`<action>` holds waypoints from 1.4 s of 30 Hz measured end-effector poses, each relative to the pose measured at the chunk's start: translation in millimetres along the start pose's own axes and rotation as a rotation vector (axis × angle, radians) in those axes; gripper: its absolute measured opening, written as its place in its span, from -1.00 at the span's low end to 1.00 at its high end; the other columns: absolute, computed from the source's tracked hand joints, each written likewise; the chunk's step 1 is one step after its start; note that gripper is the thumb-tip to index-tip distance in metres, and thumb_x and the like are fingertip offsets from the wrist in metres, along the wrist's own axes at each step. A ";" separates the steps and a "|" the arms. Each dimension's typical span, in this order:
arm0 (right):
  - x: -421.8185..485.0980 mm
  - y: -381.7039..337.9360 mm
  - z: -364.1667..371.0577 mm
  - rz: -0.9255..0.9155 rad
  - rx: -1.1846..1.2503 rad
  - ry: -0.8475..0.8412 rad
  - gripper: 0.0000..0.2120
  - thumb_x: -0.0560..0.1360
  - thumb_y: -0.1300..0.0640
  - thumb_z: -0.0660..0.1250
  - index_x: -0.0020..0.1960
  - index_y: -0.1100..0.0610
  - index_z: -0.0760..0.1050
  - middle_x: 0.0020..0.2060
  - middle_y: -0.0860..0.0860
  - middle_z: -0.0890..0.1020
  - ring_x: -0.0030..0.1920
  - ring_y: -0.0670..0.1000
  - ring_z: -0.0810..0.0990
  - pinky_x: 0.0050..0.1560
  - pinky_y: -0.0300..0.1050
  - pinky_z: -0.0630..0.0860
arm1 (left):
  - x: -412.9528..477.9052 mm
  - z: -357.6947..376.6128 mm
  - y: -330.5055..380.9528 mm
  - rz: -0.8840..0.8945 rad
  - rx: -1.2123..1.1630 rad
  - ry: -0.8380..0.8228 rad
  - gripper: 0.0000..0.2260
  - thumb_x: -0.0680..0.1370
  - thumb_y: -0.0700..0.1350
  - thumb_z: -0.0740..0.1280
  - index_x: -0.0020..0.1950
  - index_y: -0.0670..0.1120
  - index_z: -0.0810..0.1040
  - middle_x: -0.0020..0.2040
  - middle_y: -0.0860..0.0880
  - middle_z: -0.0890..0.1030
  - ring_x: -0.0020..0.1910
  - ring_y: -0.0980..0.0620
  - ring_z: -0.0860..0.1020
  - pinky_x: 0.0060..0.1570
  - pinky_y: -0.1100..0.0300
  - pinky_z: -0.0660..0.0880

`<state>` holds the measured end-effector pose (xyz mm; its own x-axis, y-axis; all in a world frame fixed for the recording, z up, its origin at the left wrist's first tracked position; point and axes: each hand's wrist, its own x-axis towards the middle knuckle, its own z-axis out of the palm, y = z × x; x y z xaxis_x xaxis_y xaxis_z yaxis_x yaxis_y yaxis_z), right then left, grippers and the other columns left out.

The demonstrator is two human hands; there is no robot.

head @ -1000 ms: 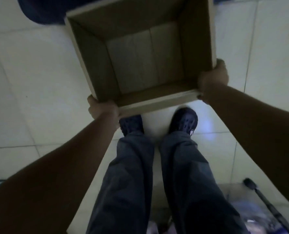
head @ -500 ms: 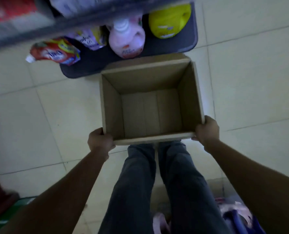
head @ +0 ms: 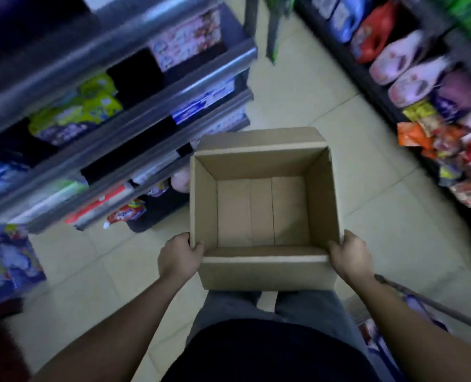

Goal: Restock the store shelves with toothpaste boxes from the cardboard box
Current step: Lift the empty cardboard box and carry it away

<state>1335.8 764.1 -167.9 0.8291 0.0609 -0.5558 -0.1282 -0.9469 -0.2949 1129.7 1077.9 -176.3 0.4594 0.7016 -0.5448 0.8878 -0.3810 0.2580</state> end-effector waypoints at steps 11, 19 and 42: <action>62.6 62.4 -102.6 0.196 0.181 0.115 -0.83 0.55 0.16 0.33 0.05 0.26 0.56 -0.08 0.28 0.66 -0.04 0.30 0.62 -0.08 0.06 0.54 | 34.9 2.1 187.0 0.260 0.001 -0.051 -0.80 0.53 -0.01 0.39 -0.28 0.02 0.51 -0.33 0.08 0.58 -0.31 -0.07 0.57 -0.34 0.17 0.46; 227.9 107.1 -232.6 0.146 0.208 0.105 -0.86 0.48 0.15 0.34 -0.02 0.20 0.58 -0.14 0.25 0.67 -0.13 0.28 0.62 -0.19 0.01 0.55 | 69.1 43.2 377.1 0.216 -0.017 0.022 -0.81 0.50 0.03 0.39 -0.28 0.02 0.52 -0.38 0.16 0.54 -0.33 0.01 0.57 -0.39 0.22 0.33; 666.6 -179.8 -450.7 -0.162 0.023 0.015 -0.77 0.50 0.17 0.39 0.09 0.28 0.62 0.03 0.30 0.67 0.08 0.34 0.61 0.02 0.08 0.54 | 324.9 -53.5 674.5 -0.198 -0.309 0.230 -0.86 0.50 0.04 0.39 -0.15 0.00 0.64 -0.26 0.06 0.65 -0.25 -0.03 0.60 -0.18 0.04 0.59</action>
<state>2156.8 832.7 -135.1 0.8478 0.2076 -0.4880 -0.0042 -0.9175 -0.3977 1879.2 1081.1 -136.7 0.2422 0.8723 -0.4248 0.9096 -0.0519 0.4122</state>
